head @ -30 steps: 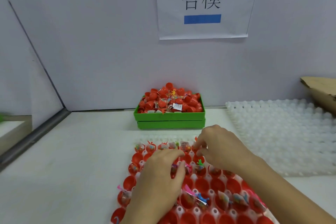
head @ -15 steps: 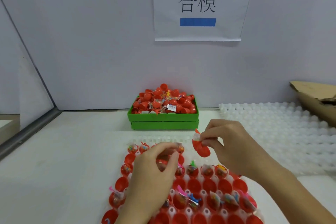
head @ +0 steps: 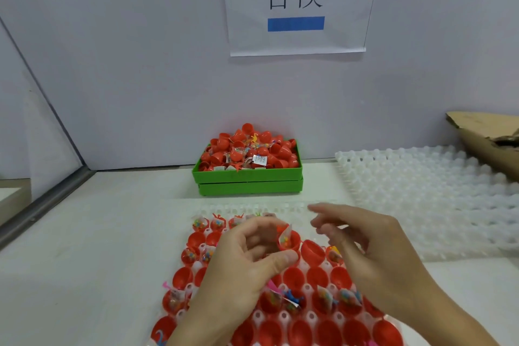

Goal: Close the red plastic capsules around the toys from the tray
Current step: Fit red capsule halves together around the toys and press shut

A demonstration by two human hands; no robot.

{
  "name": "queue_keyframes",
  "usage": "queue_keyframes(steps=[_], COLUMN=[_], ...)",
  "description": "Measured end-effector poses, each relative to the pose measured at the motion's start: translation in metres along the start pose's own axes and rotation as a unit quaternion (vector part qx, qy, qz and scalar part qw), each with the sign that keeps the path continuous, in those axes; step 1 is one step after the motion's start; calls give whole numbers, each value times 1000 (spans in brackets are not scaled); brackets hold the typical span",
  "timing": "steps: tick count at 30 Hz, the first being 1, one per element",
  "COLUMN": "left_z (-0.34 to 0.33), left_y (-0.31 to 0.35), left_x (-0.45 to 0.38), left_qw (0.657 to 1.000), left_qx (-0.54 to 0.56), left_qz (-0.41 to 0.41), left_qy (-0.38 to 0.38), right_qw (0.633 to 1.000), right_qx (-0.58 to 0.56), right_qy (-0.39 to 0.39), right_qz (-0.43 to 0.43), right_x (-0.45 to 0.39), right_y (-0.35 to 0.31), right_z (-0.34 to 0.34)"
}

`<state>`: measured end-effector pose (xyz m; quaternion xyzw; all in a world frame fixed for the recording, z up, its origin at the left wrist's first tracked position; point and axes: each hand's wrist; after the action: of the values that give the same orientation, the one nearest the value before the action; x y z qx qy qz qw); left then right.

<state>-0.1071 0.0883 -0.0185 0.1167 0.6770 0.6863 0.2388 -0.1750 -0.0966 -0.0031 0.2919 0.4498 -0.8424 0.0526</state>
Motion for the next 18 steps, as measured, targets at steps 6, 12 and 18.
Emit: queue_keyframes(steps=[6, 12, 18], left_z=[-13, -19, -23], left_y=[6, 6, 6], left_x=[4, 7, 7], left_qw=[995, 992, 987], left_qx=[-55, -72, -94], left_qz=[-61, -84, -119], left_qy=[51, 57, 43], right_qw=[988, 976, 961], right_qx=[-30, -98, -171], right_qy=[-89, -91, -120], right_qz=[-125, -172, -183], right_x=[5, 5, 5], right_y=[-11, -15, -19], right_z=[2, 0, -4])
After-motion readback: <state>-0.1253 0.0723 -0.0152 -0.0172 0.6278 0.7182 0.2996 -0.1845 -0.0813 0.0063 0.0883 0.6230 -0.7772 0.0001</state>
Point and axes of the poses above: each hand's wrist, its own x-axis away from the middle knuckle, its own z-axis out of the back of the hand, y = z × x
